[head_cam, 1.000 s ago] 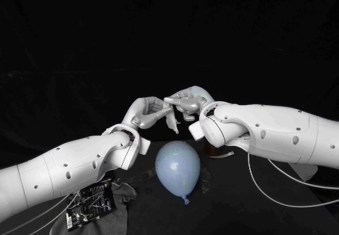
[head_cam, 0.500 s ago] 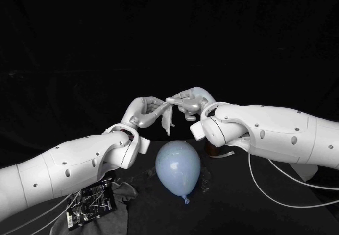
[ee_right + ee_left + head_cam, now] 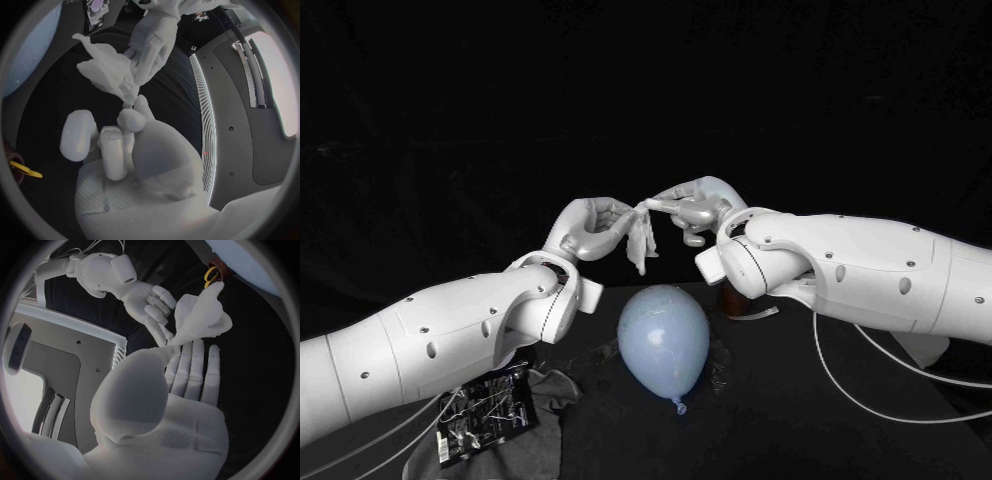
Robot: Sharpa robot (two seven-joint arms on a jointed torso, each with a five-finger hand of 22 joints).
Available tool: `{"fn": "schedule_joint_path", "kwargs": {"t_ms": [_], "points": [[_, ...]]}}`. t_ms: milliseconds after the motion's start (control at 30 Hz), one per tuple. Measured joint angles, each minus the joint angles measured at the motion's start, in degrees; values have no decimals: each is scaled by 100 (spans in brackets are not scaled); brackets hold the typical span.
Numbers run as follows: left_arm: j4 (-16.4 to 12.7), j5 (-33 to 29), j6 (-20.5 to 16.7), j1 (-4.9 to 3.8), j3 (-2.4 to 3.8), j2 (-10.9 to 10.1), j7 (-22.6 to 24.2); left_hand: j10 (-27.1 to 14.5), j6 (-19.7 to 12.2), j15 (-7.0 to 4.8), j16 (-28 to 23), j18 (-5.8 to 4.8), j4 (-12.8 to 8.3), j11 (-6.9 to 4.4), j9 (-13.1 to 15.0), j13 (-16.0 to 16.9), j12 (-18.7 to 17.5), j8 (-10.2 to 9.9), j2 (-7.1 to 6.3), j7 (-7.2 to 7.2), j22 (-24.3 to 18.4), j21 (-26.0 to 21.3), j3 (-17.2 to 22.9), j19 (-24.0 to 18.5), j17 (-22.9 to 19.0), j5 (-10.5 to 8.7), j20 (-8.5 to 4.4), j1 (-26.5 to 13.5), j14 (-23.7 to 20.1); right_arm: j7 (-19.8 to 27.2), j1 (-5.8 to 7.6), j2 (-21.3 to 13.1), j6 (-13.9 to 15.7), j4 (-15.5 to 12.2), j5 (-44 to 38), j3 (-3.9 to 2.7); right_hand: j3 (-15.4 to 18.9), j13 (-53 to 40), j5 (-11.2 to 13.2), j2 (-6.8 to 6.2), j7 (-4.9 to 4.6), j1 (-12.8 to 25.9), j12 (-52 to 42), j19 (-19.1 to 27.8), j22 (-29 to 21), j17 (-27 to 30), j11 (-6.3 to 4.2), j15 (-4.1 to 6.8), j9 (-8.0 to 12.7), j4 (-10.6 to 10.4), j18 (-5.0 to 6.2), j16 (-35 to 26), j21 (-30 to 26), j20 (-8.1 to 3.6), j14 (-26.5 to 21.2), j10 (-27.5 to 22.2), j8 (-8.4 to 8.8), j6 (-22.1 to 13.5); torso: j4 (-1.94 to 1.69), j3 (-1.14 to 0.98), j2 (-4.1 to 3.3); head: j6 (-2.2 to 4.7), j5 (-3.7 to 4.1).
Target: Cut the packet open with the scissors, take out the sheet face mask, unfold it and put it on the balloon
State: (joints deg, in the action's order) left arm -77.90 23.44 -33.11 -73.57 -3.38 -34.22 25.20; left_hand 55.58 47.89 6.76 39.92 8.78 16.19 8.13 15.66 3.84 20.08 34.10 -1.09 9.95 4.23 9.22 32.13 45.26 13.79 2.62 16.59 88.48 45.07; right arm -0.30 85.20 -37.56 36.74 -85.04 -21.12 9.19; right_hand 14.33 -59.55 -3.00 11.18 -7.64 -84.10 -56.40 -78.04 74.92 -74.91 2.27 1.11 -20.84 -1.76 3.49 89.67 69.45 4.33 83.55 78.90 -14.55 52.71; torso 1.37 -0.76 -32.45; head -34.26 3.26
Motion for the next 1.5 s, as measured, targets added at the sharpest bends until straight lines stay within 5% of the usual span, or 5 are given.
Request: {"fn": "schedule_joint_path", "kwargs": {"t_ms": [400,633,967,1500], "points": [[-17,-168,282,0,0,-100,-132,190,41,-50,0,2,-68,-26,35,5,-57,133,-141,-1,52,122,329,161,0,0,-26,-208,72,192,-107,-262,-223,-12,-229,13,347,193,0,7,-65,127,352,278,2,-1,124,-68,136,-47,95,-83,-414,155,54,-311,286,-85,2,-4,-4,-40,-19],[-35,-499,401,-1,4,-173,-251,258,41,-52,-31,98,-183,-54,36,4,-97,184,-218,-1,79,200,468,257,-14,0,-29,-310,155,328,-339,-559,-387,-306,-750,21,840,825,0,-78,-119,301,1164,799,1,-5,227,-175,181,-153,313,-317,-1149,264,47,-966,459,-152,1,-4,-4,-83,-43],[-124,-833,503,-1,4,-261,-400,323,40,-70,-113,97,-182,-35,36,4,-167,218,-226,0,98,267,529,329,-41,-1,-60,-377,254,356,-673,-615,-407,-519,-1655,35,1064,1209,-29,-314,-202,657,1527,1416,-2,178,304,-293,164,-341,447,-523,-2027,373,-262,-1558,460,-73,1,-5,4,-115,-53],[-278,-1050,574,-2,4,-320,-519,372,39,-71,-161,94,-277,-44,36,3,-229,252,-278,-1,105,288,624,370,-55,-22,-61,-461,297,170,-789,-309,-234,-359,-2351,38,1063,1215,-7,-333,-169,675,1385,1316,2,8,297,-263,124,-355,447,-462,-1838,358,-205,-1565,392,-20,-5,6,4,-139,-45]]}}
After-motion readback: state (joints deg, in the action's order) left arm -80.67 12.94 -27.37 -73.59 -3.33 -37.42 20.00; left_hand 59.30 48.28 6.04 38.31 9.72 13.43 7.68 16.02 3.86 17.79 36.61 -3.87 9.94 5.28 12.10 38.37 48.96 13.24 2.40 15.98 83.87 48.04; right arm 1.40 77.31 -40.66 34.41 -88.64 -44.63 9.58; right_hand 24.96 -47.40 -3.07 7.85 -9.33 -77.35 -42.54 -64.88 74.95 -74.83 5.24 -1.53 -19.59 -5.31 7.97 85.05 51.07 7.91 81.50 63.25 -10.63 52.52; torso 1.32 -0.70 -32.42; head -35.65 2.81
